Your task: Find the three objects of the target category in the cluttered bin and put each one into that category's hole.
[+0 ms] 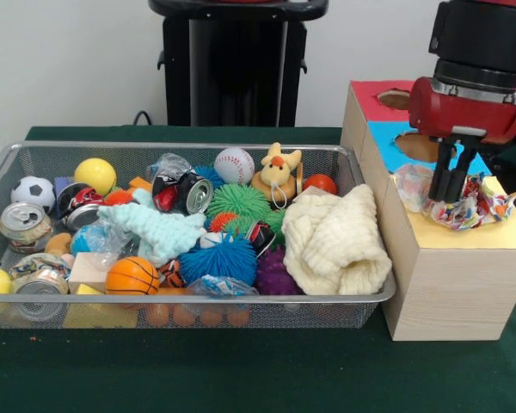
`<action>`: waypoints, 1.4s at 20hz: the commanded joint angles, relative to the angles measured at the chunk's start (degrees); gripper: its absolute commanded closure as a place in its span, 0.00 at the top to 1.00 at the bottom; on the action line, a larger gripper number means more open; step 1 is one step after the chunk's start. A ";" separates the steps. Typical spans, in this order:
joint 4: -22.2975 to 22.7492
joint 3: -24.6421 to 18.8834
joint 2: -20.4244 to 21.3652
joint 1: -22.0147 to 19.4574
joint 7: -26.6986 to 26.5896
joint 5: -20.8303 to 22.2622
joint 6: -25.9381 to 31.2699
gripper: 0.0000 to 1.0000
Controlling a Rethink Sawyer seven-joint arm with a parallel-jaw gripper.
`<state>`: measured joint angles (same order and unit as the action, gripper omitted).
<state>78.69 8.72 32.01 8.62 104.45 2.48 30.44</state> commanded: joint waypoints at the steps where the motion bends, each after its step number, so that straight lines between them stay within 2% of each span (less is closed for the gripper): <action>1: 0.30 -3.98 -2.33 -2.24 6.68 -3.01 12.52 0.00; 6: 0.47 -5.89 -2.64 -2.92 5.84 -3.77 11.75 0.00; 9: 2.14 -9.22 -3.04 -4.75 4.15 -5.27 9.41 0.00; 15: 1.85 -15.76 -4.56 -7.28 1.11 -6.74 5.97 0.00; 20: 1.64 -15.21 -3.68 -5.93 2.83 -5.42 5.56 0.00; 28: -0.44 -14.21 -6.05 -4.52 5.51 -4.67 4.99 0.00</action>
<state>78.67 -0.46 29.75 3.20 104.45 -2.03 36.56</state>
